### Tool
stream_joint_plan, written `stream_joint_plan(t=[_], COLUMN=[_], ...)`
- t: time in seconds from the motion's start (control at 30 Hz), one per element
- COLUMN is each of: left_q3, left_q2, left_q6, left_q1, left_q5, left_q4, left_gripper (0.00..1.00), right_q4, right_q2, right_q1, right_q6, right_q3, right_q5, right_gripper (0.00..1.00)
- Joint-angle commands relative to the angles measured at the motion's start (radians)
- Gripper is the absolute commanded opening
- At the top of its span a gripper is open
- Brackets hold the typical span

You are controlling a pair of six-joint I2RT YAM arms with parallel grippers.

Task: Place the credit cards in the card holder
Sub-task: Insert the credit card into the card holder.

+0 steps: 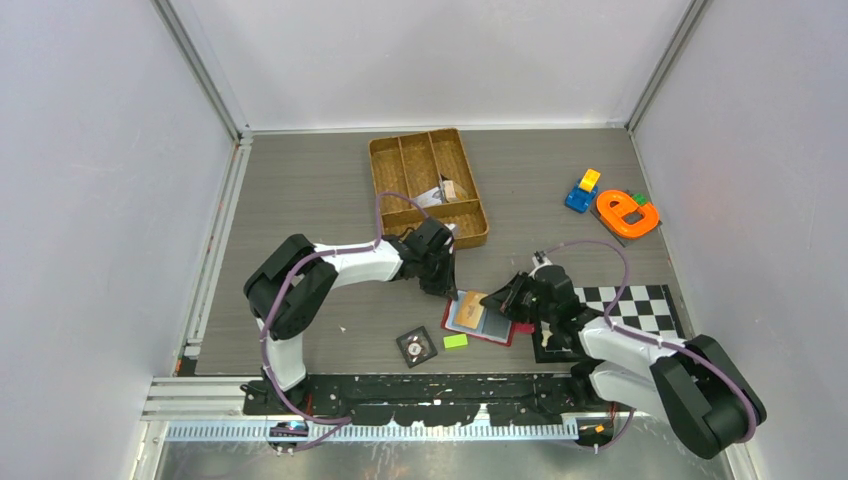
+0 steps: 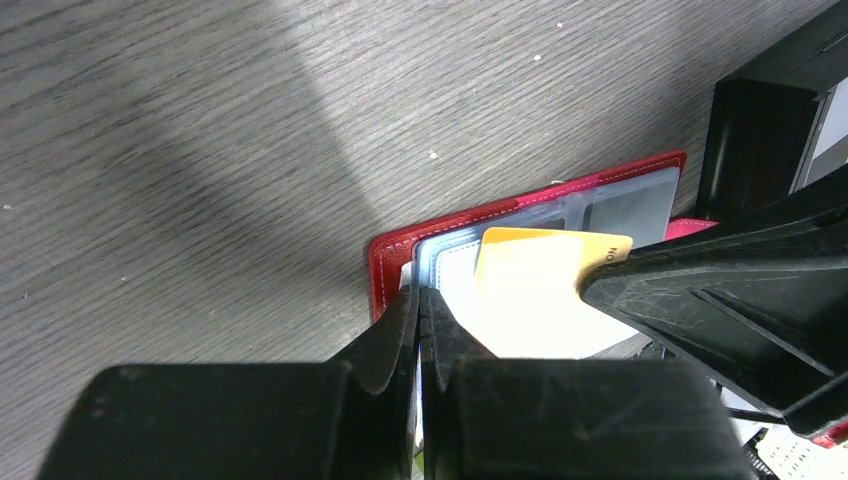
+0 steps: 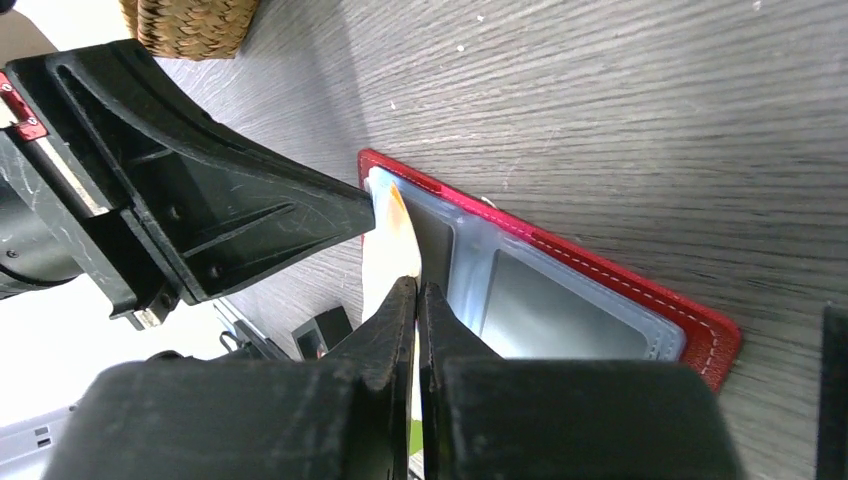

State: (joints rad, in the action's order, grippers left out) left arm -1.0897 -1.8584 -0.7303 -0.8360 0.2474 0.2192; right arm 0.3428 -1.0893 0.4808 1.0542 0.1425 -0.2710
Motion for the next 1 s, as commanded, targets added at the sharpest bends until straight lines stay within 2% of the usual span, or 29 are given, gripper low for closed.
stream_joint_plan(t=[0.0,0.33,0.63,0.97], left_q3=[0.01,0.013,0.013,0.013], left_q2=[-0.063,-0.061,-0.062,-0.062], left_q6=[0.02,0.023,0.022,0.023], left_q1=[-0.005,-0.005,-0.005,-0.005], left_q5=[-0.075,-0.075,-0.08,-0.073], left_q4=[0.036,0.033,0.033,0.027], left_gripper=[0.03,0.03,0.03,0.02], right_q4=[-0.169,-0.176,-0.302,-0.363], right_q2=[0.029,-0.114,-0.014,-0.022], right_q1=[0.001,-0.001,-0.003,-0.013], right_q6=[-0.065,-0.078,-0.088,-0.132], right_q3=[0.055,0.099,0.107,0.129], right_q5=[0.04,-0.026,0.024,0.022], right_gripper=[0.04,0.01,0.0,0.01])
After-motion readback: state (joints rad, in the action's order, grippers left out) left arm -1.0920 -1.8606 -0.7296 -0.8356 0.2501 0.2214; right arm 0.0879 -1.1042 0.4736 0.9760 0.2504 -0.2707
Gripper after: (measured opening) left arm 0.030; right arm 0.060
